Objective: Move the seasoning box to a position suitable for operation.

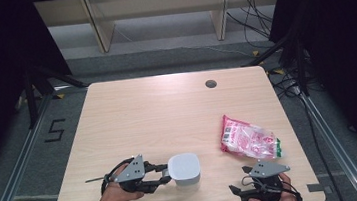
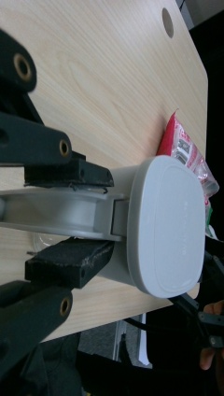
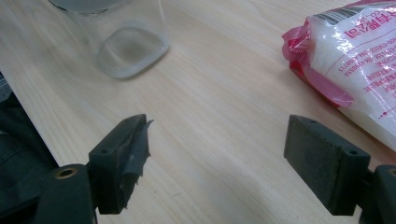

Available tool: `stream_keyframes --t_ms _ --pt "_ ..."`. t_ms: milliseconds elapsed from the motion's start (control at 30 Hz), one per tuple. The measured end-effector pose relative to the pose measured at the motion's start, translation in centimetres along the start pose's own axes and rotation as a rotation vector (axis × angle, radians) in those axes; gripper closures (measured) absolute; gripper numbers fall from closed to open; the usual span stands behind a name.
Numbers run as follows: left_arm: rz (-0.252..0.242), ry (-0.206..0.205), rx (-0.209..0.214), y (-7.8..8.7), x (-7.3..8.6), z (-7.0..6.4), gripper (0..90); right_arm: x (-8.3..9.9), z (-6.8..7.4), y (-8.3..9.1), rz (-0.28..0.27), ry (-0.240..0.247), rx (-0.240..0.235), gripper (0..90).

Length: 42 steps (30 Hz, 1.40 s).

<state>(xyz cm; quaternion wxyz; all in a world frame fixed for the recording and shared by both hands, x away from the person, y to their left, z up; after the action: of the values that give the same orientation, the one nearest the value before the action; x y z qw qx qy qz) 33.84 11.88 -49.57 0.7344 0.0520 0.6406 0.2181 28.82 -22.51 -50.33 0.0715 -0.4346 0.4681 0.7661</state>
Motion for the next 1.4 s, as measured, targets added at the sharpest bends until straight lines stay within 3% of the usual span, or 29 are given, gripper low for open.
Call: stream_keyframes --t_ms 167,400,500,600,667,700,733,867,900,1000,1067,1167,1200,1267,1300,1400 --pt "-0.017 0.007 0.021 -0.3 -0.1 -0.6 67.6 0.0 0.0 0.0 0.002 -0.005 0.000 23.0" --pt "-0.006 0.007 -0.064 -0.7 -0.2 -0.5 68.4 0.0 0.1 0.0 -0.004 -0.007 -0.002 23.0" --pt "0.011 0.009 -0.108 -1.0 -0.2 0.4 68.3 0.0 0.0 0.0 -0.005 -0.008 -0.002 23.0" --pt "0.016 0.015 -0.121 -1.2 -0.2 0.9 68.4 0.0 0.1 0.0 0.004 -0.030 0.002 23.0" --pt "0.025 0.016 -0.138 -1.5 -0.3 1.5 68.3 0.0 0.0 -0.1 0.000 -0.007 -0.017 23.1" --pt "0.032 0.015 -0.150 -1.7 -0.3 1.8 68.3 0.1 0.3 0.0 0.011 -0.038 -0.006 23.1" --pt "0.033 0.016 -0.158 -1.8 -0.3 2.1 68.3 0.0 0.0 -0.1 -0.005 -0.004 0.001 23.1" --pt "0.033 0.040 -0.178 -2.0 -0.2 2.9 68.3 0.0 0.1 0.0 -0.005 -0.014 -0.008 23.2" --pt "0.044 0.018 -0.177 -2.0 -0.2 3.2 68.3 0.0 0.0 0.0 -0.008 -0.009 -0.007 23.2" --pt "0.038 0.028 -0.183 -2.1 -0.1 3.7 68.3 0.0 -0.1 -0.1 -0.001 -0.006 -0.003 22.9" --pt "0.029 0.011 -0.167 -2.2 0.0 4.4 68.2 0.0 0.0 -0.1 -0.003 -0.006 -0.005 23.2" --pt "0.019 0.027 -0.160 -2.3 0.2 4.8 68.1 0.0 -0.1 0.0 -0.002 -0.004 -0.004 23.1" --pt "0.019 0.027 -0.160 -2.3 0.2 4.8 68.1 0.1 0.1 0.0 0.005 -0.031 -0.006 23.1" --pt "0.027 0.019 -0.158 -2.3 0.2 5.1 68.1 0.0 -0.1 0.0 -0.004 -0.004 -0.006 23.1" --pt "0.020 0.021 -0.143 -2.4 0.2 5.4 68.1 0.1 0.1 0.0 0.004 -0.031 -0.007 23.1" --pt "0.005 0.022 -0.154 -2.4 0.4 5.8 68.0 0.1 0.2 0.0 0.005 -0.036 -0.009 23.0"
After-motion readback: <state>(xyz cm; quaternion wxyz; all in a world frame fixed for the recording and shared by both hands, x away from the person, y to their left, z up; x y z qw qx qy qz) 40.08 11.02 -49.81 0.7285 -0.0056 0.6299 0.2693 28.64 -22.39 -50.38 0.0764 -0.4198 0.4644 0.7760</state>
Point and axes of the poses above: each handheld gripper's, and its own axes: y roughly backward along the jaws, x roughly out of its underside, z roughly to its left, the point moved 3 cm from there along -y, roughly forward along the jaws, and after that the axes turned 11 degrees about -y, right-handed, at the moved point
